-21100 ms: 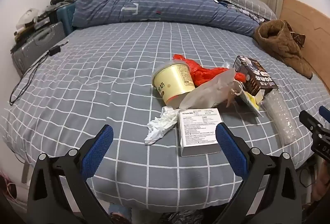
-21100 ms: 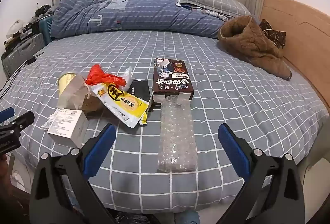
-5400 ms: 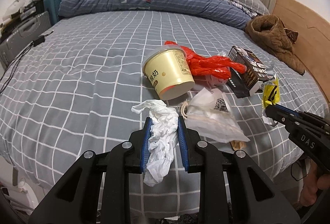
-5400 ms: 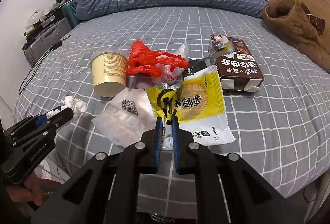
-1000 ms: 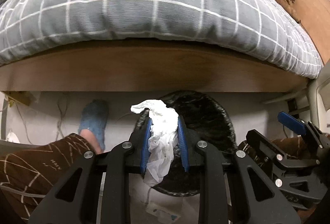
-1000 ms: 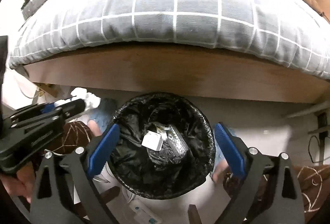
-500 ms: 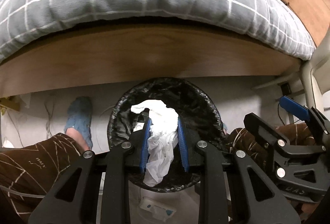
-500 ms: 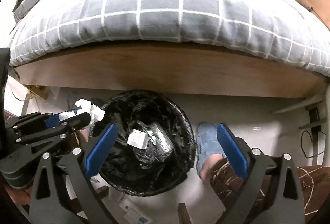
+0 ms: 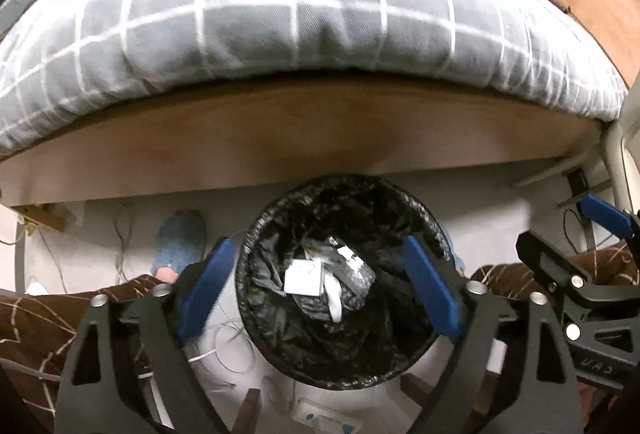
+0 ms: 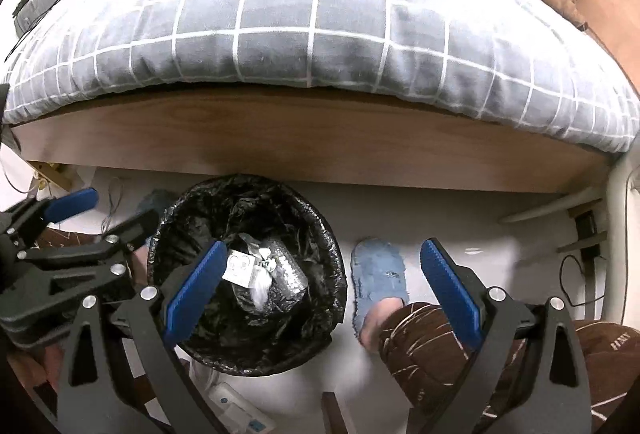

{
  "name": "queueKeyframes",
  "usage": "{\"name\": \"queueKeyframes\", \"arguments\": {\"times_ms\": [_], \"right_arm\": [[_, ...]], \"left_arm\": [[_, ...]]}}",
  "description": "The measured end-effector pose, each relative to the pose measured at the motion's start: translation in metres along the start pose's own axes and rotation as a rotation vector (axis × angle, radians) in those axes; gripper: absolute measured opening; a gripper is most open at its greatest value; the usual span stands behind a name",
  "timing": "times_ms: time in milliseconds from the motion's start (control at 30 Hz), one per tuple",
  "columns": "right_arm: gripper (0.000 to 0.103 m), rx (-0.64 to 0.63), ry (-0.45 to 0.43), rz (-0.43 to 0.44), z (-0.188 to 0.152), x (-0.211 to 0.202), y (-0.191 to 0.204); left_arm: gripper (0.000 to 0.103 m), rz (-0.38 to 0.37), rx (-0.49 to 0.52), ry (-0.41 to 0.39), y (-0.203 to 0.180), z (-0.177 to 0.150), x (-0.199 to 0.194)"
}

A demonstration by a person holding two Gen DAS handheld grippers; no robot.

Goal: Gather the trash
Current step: 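Open the left gripper to drop the white tissue into the bin, then move both grippers back over the bed toward the pudding cup and snack box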

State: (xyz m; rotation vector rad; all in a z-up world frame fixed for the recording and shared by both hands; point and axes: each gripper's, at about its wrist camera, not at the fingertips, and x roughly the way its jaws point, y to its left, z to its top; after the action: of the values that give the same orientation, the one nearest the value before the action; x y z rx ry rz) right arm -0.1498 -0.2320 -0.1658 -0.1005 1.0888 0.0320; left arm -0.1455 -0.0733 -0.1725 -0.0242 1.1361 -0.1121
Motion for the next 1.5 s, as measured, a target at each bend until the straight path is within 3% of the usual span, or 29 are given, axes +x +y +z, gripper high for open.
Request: {"name": "queueKeyframes", "arguments": {"times_ms": [67,767,1500], "right_arm": [[0.093,-0.002,-0.007,-0.002,0.004,-0.006,-0.002],[0.095,0.005,-0.147,-0.036,0.062,-0.067,-0.03],[0.095,0.003,-0.255,-0.044,0.167,-0.09,-0.04]], "left_arm": [[0.097,0.013,0.002,-0.022,0.001,0.003,-0.008],[0.097,0.071,-0.046,-0.114,0.025,0.046,-0.082],[0.097,0.079,-0.101,-0.225,0.049,0.153,-0.119]]}}
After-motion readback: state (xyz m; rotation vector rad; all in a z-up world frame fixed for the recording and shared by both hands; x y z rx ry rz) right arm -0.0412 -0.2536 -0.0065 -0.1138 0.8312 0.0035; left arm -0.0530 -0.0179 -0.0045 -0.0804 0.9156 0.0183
